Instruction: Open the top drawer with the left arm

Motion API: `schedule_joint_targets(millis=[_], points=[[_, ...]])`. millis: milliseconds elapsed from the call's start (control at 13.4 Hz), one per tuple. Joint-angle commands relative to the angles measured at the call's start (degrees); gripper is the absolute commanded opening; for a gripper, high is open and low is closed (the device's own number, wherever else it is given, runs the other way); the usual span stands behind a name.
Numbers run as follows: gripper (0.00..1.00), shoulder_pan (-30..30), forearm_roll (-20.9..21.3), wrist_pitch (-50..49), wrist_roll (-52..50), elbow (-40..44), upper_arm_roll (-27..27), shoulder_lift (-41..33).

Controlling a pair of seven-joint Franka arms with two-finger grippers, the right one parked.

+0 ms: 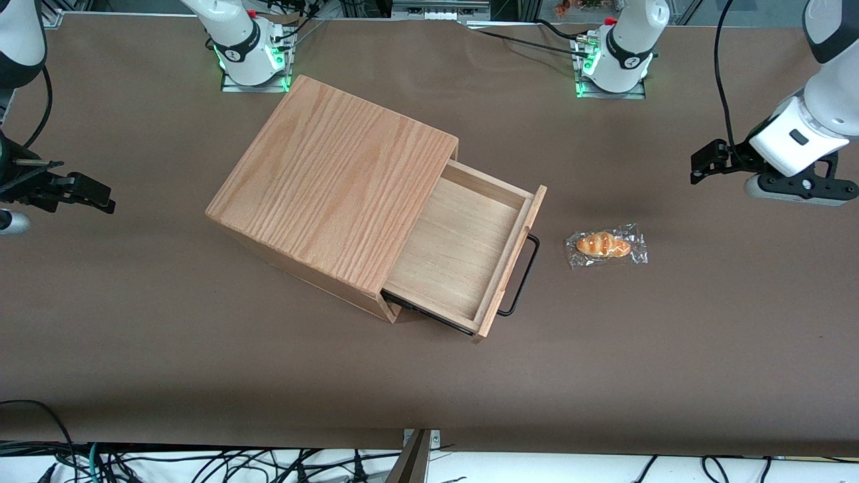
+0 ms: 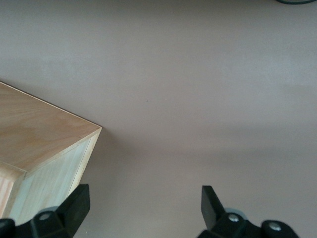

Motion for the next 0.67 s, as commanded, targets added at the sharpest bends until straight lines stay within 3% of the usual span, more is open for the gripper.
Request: schedule_joint_targets(millis=[0, 595], points=[[1.0, 0.5, -0.4, -0.3, -1.5, 0.6, -0.4, 0.3], [1.0, 0.5, -0.4, -0.4, -1.6, 0.9, -0.5, 0.7]])
